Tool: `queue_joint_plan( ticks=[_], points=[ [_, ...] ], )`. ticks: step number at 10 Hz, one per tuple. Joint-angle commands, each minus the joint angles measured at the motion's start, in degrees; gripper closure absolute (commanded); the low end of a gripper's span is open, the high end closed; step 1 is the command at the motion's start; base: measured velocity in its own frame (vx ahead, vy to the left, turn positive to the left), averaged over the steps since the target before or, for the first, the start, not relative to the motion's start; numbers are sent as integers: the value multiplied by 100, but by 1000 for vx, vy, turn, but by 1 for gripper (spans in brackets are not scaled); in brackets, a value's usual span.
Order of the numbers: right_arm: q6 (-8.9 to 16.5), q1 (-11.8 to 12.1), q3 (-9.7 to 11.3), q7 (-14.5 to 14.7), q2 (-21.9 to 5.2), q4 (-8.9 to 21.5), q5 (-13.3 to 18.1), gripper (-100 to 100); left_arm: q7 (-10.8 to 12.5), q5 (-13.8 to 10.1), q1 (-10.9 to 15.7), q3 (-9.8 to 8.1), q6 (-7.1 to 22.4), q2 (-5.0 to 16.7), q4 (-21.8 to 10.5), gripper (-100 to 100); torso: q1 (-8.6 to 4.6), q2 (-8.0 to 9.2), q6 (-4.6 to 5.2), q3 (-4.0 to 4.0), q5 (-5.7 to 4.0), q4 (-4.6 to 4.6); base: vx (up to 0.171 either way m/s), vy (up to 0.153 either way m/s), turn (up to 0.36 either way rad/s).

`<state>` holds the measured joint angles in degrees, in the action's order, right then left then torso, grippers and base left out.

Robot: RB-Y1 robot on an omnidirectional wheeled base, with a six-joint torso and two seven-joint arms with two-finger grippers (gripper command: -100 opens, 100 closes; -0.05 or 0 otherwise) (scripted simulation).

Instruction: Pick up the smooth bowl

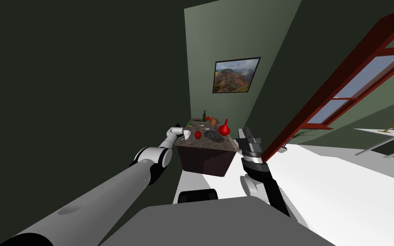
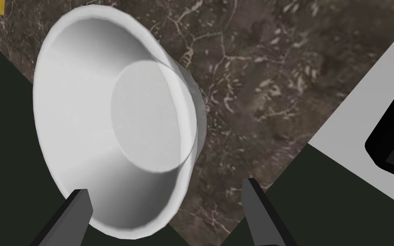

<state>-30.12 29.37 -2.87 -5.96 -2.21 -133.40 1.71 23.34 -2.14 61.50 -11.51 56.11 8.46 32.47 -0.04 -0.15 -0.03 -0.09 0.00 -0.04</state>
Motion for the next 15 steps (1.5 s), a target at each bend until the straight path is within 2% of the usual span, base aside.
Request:
queue_joint_plan(
  ticks=[1, 5, 6, 7, 8, 9, 10, 11, 12, 15],
  points=[
    [0, 0, 0, 0, 0, 0, 0, 0, 40, 3, 57, -2, 161, -12, -48, -100, 0, 0, 0, 0, 0, 0, 31, 1, -15],
    [0, 0, 0, 0, 0, 0, 0, 0, 230, 1, 387, -20, 708, -70, -454, -100, -3, -8, 0, -5, 0, -2, 55, 1, -35],
    [0, 0, 0, 0, 0, 0, 0, 0, 254, 0, 418, -22, 770, -81, -497, -100, -2, -8, 0, -5, 0, -2, 54, 6, -29],
    [0, 0, 0, 0, 0, 0, 0, 0, 230, -4, 426, -25, 687, -64, -520, -100, 1, -6, -1, -4, 1, -2, 23, 3, -4],
    [0, 0, 0, 0, 0, 0, 0, 0, 237, -4, 424, -24, 713, -66, -514, 0, 1, 3, -2, 1, 1, -1, 0, 0, 0],
    [0, 0, 0, 0, 0, 0, 0, 0, 204, -10, 298, -16, 547, -76, -549, -100, 1, 10, -2, 5, 1, 1, 43, -12, -5],
    [0, 0, 0, 0, 0, 0, 0, 0, 204, -10, 298, -16, 547, -76, -611, -100, -3, 1, -2, 0, 0, 0, 47, -16, 1],
    [0, 0, 0, 0, 0, 0, 0, 0, 205, -6, 273, -15, 550, -83, -521, -100, -4, -1, -2, -1, 0, -2, 15, -7, 3],
    [0, 0, 0, 0, 0, 0, 0, 0, 208, -1, 238, -10, 603, -92, -453, 100, -2, 6, -1, 3, 0, 1, 0, 0, 0],
    [0, 0, 0, 0, 0, 0, 0, 0, 208, 0, 242, -9, 599, -91, -461, 100, 2, 11, -1, 6, 2, 2, 0, 0, 0]
  ],
)
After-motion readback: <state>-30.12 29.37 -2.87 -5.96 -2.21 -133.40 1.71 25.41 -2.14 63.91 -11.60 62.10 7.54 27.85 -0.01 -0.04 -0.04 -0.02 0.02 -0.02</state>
